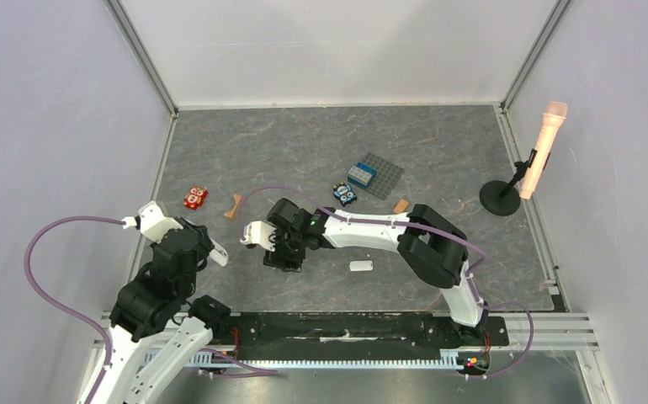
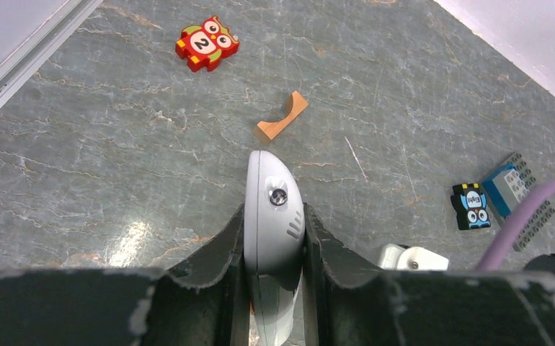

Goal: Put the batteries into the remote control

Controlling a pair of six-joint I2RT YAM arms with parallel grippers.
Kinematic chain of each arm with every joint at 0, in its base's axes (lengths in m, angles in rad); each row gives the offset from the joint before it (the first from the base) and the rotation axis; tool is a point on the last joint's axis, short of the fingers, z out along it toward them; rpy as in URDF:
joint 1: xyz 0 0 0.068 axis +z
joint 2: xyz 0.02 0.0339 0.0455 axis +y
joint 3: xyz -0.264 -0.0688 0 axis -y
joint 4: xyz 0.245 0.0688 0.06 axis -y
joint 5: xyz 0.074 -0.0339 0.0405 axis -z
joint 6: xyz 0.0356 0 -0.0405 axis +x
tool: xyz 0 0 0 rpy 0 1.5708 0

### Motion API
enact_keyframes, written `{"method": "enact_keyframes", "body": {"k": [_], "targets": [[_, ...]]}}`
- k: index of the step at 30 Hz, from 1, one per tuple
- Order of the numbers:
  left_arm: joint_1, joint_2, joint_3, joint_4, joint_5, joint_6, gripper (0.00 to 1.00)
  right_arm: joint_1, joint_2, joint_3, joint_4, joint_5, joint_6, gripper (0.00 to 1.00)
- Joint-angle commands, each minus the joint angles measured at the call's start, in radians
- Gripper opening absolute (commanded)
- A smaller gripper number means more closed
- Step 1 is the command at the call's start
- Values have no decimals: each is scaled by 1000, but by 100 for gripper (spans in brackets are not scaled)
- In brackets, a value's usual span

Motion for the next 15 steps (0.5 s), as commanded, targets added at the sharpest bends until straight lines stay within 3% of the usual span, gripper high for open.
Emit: {"method": "enact_keyframes", "body": {"k": [1,5,11,15], "targets": [[3,0,36,12,-51,-39,2,2,56,51,-37,-23,-28,56],[2,2,35,12,-48,-38,2,2,78,56,-35,-25,-27,43],[3,-2,29,7,-47,-40,2,2,93,68,-48,-19,-19,38],[3,-6,26,7,-41,-45,2,2,108,93,-95,1,-9,22]]}}
